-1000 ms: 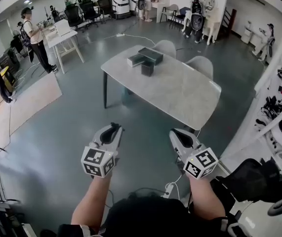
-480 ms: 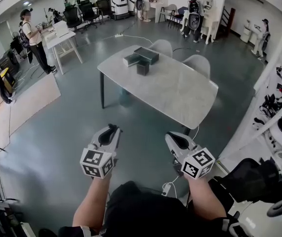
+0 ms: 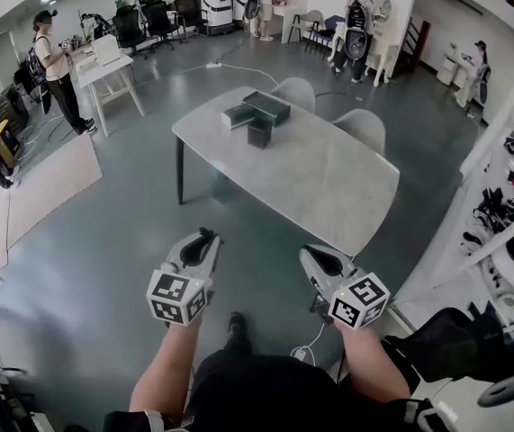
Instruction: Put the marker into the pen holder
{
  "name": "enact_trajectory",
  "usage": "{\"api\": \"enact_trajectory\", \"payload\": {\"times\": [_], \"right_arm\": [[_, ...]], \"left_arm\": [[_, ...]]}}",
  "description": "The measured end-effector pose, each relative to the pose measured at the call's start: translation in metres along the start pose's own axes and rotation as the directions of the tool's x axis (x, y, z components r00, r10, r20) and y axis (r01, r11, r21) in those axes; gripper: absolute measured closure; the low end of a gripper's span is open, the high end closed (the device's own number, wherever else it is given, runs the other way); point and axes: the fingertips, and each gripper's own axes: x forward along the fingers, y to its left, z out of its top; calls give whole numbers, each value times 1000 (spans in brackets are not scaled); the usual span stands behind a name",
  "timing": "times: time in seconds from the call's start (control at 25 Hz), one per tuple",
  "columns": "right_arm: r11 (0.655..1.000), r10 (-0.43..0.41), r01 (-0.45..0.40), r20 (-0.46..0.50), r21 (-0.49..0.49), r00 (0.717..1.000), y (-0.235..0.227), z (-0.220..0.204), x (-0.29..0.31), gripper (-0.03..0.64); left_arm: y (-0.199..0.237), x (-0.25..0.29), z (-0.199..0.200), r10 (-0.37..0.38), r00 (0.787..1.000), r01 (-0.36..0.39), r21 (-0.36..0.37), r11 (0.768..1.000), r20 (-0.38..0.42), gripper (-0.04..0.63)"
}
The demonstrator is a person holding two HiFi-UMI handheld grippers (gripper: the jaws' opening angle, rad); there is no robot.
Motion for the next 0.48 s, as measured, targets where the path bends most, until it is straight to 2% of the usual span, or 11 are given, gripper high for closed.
{"api": "enact_trajectory", "payload": {"times": [0.48], "right_arm": [[997,-74,75,-52,11,996,-87,21,149,614]], "left_arm": [[123,125,2,-58,998,58,-39,998,-12,545]]}}
